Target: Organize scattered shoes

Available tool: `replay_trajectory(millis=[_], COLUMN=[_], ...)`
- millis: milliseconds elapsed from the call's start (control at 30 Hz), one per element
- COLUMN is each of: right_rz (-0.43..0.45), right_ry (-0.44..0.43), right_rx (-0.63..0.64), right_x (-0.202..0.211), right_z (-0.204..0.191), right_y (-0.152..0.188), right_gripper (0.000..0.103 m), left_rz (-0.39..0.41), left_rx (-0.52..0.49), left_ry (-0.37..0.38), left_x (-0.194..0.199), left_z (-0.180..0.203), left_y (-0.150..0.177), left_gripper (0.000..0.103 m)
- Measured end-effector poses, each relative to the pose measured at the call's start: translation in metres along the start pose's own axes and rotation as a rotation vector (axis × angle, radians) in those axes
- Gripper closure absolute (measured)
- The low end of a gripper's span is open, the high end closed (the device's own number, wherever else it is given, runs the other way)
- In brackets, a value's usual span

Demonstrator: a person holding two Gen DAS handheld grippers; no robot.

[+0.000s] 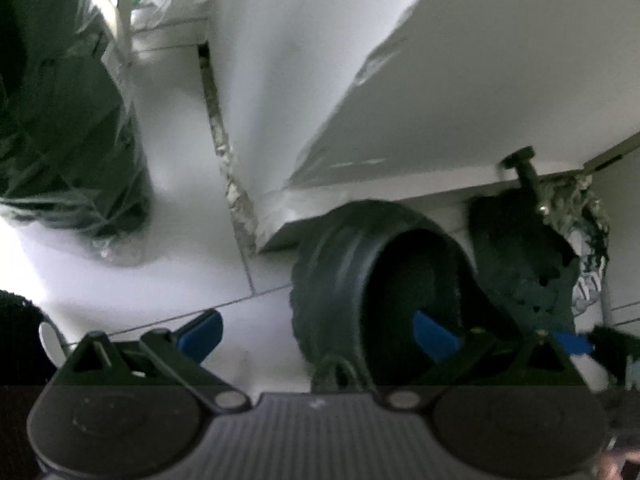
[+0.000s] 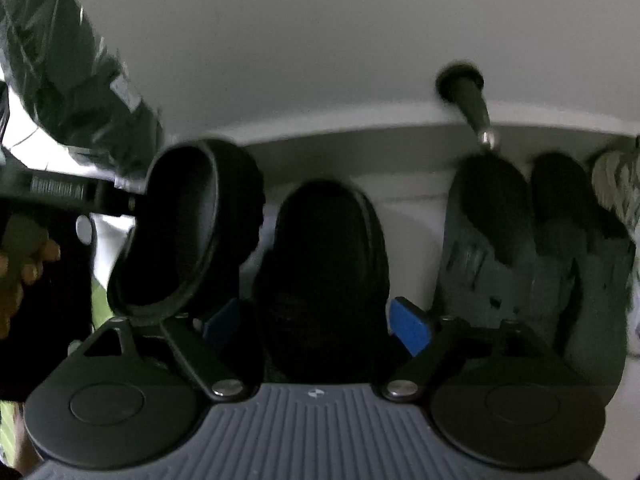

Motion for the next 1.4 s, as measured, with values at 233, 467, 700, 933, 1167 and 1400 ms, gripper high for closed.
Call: replay_trajectory(millis=[233, 467, 700, 933, 1167, 1400], right_rz=[-0.023, 0.012, 0.045, 0.071, 0.124, 0.098], right_ry=[0.006, 0.072, 0.105, 0.084, 0.081, -0.046], right_rx=[0.013, 0.064, 0.125, 0.138, 0.163, 0.221], right_x=[-0.012, -0.026, -0.026, -0.030, 0.006, 0.019], right_z=[-0.007, -0.003, 0.006, 0.007, -0.009, -0.046], right_y=[0.033, 0.037, 0.025, 0.019, 0.005, -0.009], right_gripper=[0.005, 0.017, 0.020, 0.017, 0.018, 0.018], left_rz=[-0.054, -0.091, -0.143, -0.140, -0.088, -0.063], left_rx=[0.006, -0.004, 0.057, 0.042, 0.080, 0.095], left_ry=[-0.016, -0.012, 0.021, 0.020, 0.035, 0.053], left_x=[-0.009, -0.012, -0.016, -0.012, -0.002, 0.004], left_z=[-0.002, 0.000, -0.002, -0.001, -0.005, -0.003], left_y=[0.008, 0.016, 0.022, 0.023, 0.014, 0.010], left_gripper=[0.000, 0.000, 0.000, 0.000, 0.000, 0.000])
Point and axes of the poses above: each gripper's, at about its wrist camera, not at the fingertips, and x roughly against the way its jaws point, z to its right, y to its underside, the point moved 6 cm from there along -x, roughly the way its jaws point, and after that the axes turned 13 degrees about z, right-handed, at the moved point
